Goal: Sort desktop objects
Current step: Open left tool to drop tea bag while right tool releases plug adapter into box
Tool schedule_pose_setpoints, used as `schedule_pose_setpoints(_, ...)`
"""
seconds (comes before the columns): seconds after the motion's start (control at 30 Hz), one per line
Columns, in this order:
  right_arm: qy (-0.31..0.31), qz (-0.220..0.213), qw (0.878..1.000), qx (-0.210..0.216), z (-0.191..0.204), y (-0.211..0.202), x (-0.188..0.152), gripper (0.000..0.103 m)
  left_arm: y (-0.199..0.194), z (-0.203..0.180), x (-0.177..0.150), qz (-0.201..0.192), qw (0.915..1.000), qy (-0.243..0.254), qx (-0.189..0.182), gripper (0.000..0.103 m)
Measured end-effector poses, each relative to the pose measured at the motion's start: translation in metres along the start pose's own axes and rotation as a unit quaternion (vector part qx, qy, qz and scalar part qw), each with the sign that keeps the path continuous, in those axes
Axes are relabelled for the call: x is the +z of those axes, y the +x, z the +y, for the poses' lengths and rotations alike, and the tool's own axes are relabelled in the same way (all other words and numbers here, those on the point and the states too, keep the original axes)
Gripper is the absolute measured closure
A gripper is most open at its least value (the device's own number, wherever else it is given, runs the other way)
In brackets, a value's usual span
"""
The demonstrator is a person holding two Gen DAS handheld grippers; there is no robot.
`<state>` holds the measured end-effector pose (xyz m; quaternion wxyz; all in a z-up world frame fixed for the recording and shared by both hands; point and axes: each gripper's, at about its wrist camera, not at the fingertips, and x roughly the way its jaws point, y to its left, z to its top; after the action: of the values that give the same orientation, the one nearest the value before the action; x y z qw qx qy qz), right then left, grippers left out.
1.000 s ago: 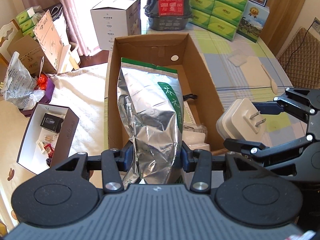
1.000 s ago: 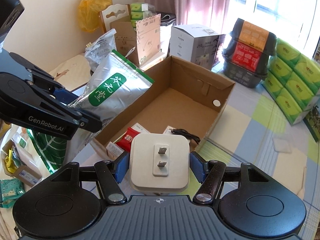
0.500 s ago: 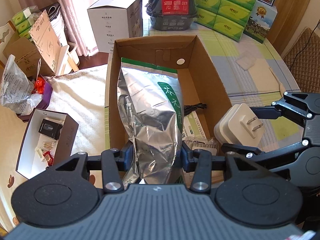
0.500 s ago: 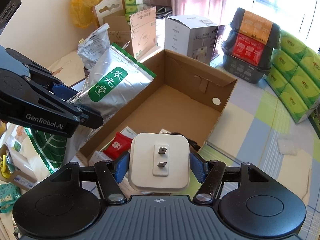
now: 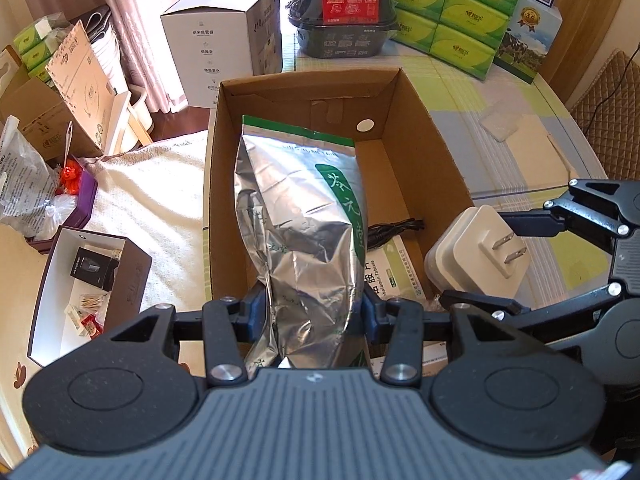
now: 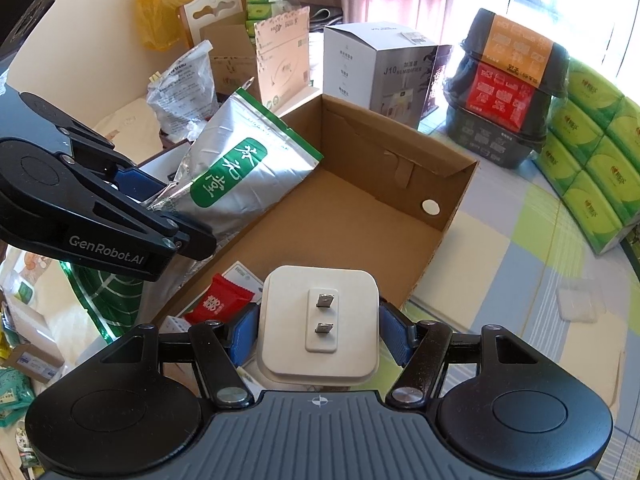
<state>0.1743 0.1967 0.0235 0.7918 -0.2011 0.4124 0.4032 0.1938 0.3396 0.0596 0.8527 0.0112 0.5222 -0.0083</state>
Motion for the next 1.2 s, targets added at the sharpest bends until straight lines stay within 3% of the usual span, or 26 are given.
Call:
schedule_pose_setpoints(0.63, -0.009, 0.016, 1.000, -0.002, -0.001, 0.025, 0.009, 0.041, 0.026, 0.011, 0.011, 0.004, 1.0000, -0.005, -0.003, 0.062)
schedule_pose_setpoints(0.8, -0.010, 0.017, 1.000, -0.003, -0.002, 0.028, 0.011, 0.041, 0.026, 0.014, 0.013, -0.006, 1.0000, -0.001, -0.001, 0.050)
schedule_pose_setpoints(1.2, -0.010, 0.019, 1.000, 0.001, 0.000, 0.031, 0.011, 0.041, 0.020, 0.017, 0.009, -0.009, 0.9999, 0.003, 0.006, 0.050)
